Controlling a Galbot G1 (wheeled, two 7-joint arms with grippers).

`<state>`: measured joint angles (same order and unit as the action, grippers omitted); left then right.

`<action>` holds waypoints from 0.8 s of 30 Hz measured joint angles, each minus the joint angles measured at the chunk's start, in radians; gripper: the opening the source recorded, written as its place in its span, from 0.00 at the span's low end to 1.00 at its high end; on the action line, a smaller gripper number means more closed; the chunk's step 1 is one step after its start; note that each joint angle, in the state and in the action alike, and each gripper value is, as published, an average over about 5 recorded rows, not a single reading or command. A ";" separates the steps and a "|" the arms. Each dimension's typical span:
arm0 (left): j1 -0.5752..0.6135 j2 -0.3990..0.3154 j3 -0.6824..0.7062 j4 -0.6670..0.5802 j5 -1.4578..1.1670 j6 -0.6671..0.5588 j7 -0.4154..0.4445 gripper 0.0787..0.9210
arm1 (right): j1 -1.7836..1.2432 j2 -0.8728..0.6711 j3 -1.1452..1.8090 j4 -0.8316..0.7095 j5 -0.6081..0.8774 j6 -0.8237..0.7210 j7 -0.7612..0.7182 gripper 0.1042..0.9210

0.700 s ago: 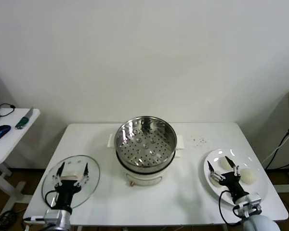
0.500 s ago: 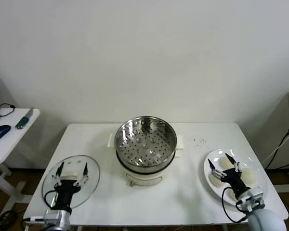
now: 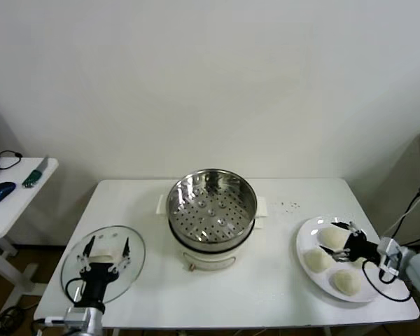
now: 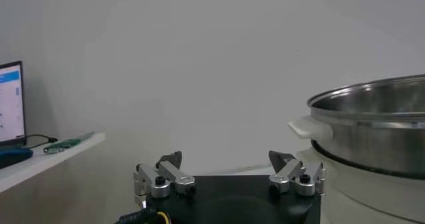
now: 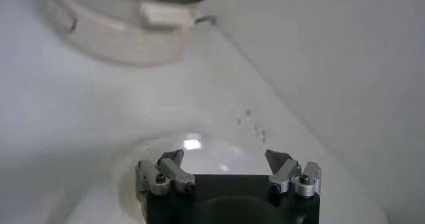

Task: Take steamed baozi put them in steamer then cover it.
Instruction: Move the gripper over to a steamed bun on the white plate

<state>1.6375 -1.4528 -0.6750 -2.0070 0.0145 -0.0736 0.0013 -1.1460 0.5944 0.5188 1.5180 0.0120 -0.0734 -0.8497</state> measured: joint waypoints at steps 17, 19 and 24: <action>-0.015 0.020 -0.002 0.020 -0.006 0.013 -0.006 0.88 | 0.742 -0.085 -0.726 -0.280 -0.162 0.020 -0.266 0.88; -0.015 0.022 -0.005 0.020 -0.006 0.015 -0.007 0.88 | 0.817 -0.073 -0.819 -0.312 -0.163 0.020 -0.276 0.88; -0.013 0.030 -0.013 0.025 -0.008 0.017 -0.007 0.88 | 0.946 -0.036 -1.006 -0.390 -0.168 0.019 -0.294 0.88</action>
<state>1.6245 -1.4231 -0.6878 -1.9818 0.0064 -0.0570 -0.0062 -0.1999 0.5582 -0.4869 1.1285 -0.1564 -0.0543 -1.1439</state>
